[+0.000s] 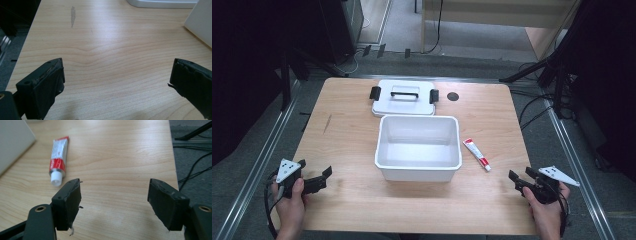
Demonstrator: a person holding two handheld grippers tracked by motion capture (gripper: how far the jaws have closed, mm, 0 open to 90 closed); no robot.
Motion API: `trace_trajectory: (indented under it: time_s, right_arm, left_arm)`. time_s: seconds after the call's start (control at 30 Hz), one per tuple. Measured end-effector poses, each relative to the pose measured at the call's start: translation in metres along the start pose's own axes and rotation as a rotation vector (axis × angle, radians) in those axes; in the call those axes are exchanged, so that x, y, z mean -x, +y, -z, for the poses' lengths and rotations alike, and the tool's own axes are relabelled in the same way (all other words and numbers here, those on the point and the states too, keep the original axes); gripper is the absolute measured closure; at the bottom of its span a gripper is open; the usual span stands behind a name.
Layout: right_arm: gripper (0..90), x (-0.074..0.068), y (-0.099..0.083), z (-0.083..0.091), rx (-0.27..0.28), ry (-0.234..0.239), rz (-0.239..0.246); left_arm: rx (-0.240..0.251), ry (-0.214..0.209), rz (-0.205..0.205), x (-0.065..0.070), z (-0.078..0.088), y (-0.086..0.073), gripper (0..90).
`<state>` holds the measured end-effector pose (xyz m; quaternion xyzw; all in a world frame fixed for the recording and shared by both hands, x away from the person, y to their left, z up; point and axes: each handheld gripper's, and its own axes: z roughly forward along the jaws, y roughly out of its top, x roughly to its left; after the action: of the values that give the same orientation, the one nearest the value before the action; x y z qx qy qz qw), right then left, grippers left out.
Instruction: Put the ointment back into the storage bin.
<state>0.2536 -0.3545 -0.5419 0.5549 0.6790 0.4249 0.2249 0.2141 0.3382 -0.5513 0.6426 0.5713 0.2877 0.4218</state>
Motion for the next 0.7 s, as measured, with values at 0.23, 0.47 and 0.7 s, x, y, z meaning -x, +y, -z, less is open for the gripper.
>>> trace_trajectory:
  time_s: [0.23,0.47,0.7]
  right_arm:
    - [28.4,-0.014,0.021,-0.010,-0.175,-0.054,0.084]
    - [30.2,-0.035,0.048,-0.024,-0.449,-0.047,0.213]
    - [31.5,-0.052,0.071,-0.047,-0.725,-0.081,0.319]
  left_arm:
    - [0.005,-0.006,-0.004,0.000,0.001,0.000,0.1]
    - [-0.002,-0.008,-0.005,0.000,0.000,0.000,0.1]
    - [0.001,-0.007,-0.008,0.000,0.000,0.000,0.1]
